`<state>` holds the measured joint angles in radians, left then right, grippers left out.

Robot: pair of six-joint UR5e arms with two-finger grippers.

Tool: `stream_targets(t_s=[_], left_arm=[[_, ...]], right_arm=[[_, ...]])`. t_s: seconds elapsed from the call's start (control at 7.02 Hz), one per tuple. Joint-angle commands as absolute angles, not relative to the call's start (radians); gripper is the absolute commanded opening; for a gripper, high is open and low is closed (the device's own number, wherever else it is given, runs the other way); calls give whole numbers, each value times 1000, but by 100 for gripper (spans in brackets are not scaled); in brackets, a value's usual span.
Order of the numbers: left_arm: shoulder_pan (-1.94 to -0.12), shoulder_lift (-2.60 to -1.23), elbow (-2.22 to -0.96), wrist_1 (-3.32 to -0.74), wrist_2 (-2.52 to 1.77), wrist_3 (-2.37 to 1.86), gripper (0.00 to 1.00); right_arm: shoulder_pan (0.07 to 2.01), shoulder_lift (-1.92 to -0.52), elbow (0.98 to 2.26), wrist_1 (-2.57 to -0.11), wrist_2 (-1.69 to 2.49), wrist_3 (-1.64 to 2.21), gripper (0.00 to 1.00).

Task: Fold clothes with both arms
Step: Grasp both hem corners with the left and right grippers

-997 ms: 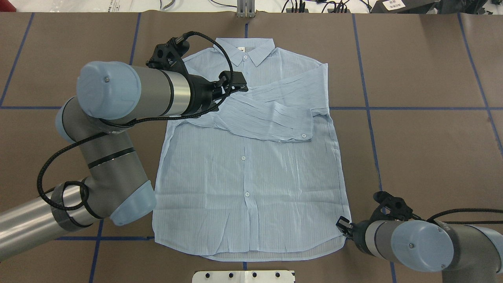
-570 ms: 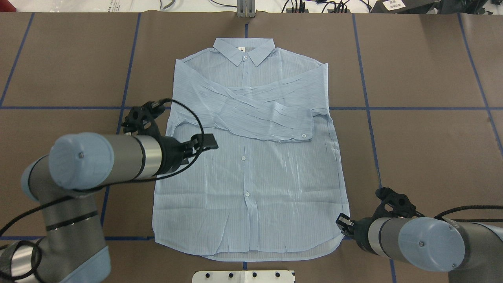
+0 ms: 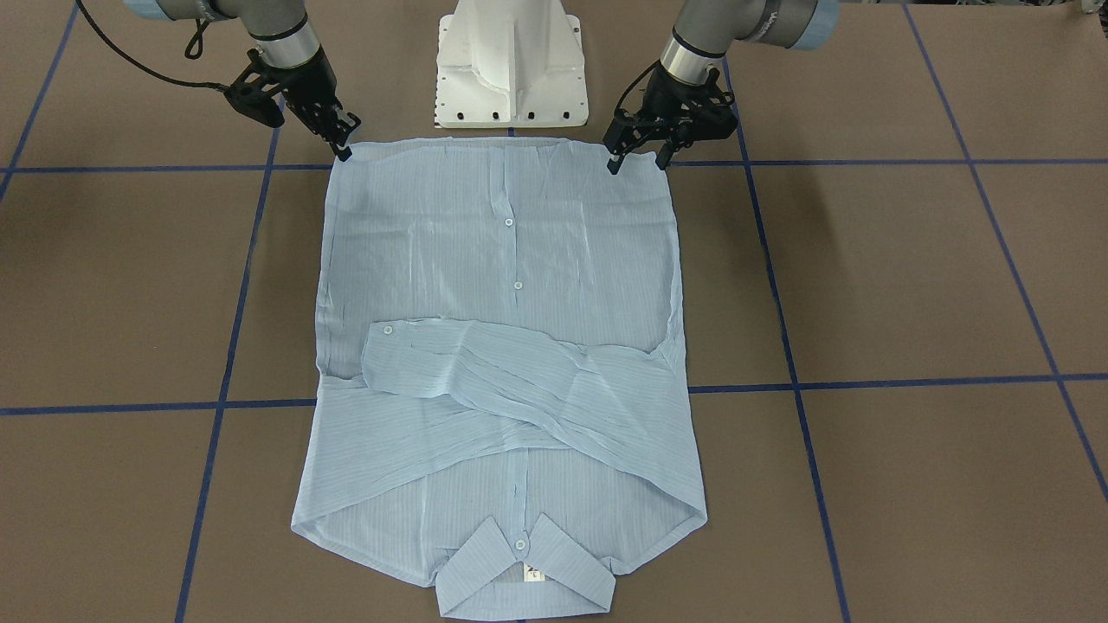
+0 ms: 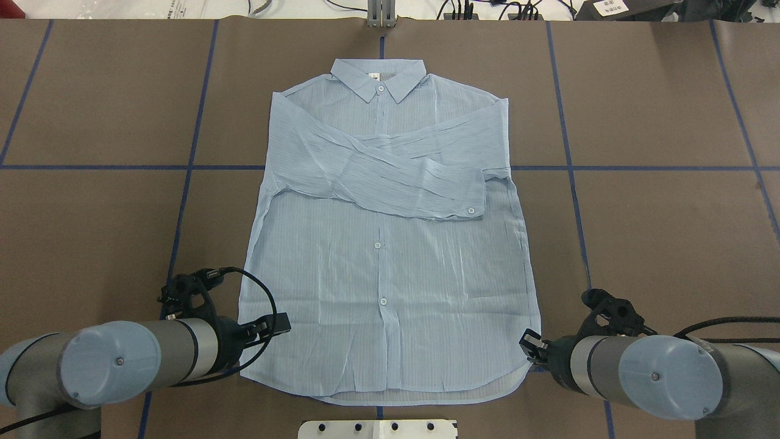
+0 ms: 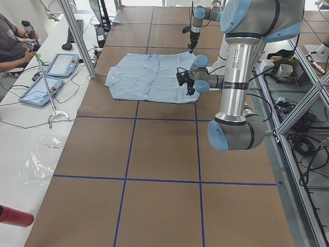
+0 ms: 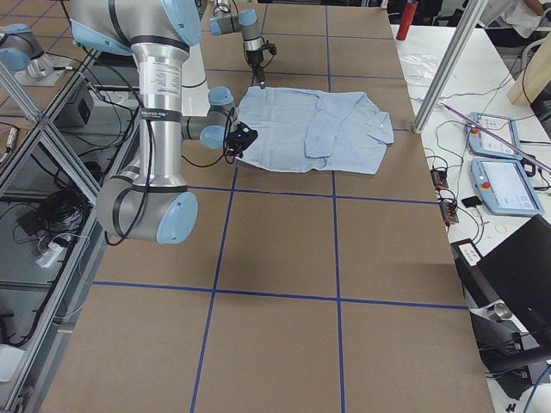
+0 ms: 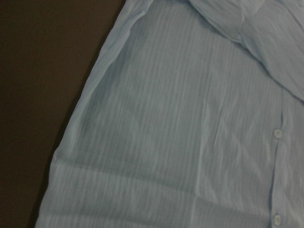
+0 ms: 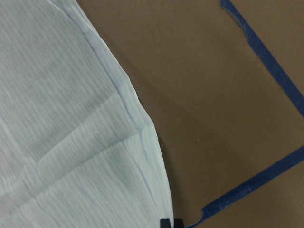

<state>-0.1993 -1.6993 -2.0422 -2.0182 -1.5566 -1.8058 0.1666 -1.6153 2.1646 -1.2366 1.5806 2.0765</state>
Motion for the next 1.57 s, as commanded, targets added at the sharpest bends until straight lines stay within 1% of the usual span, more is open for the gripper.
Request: stream_targets(t_s=[0.0,0.14,0.85,1.0,1.14,1.28,1.42], left_arm=[[-134,-1689,-2037,-1993,-1552,-1876,89],[-124,-1686,-2033,-1991,-1552,-1876,86],[-124,-1683,-2010,-1965,-1551,-1876,77],[-124,-1683,-2011,-1964,-1551,-1881,56],[-126,-1683,-2014,-1959,-1551,-1911,6],[-129,-1684,-2014,-1939,-1551,-1911,0],[-135,-1684,-2020,-1937,-1551,-1911,0]], right_arm=[[167,-1615,2164,-1236,1582,2075,0],[172,-1615,2164,-1236,1582,2075,0],[172,-1615,2164,-1236,1582,2075,0],[172,-1615,2164,-1236,1582,2075,0],[172,-1615,2164,-1236,1582,2075,0],[172,-1615,2164,-1236,1582,2075,0],[172,-1614,2164,-1236,1582,2075,0]])
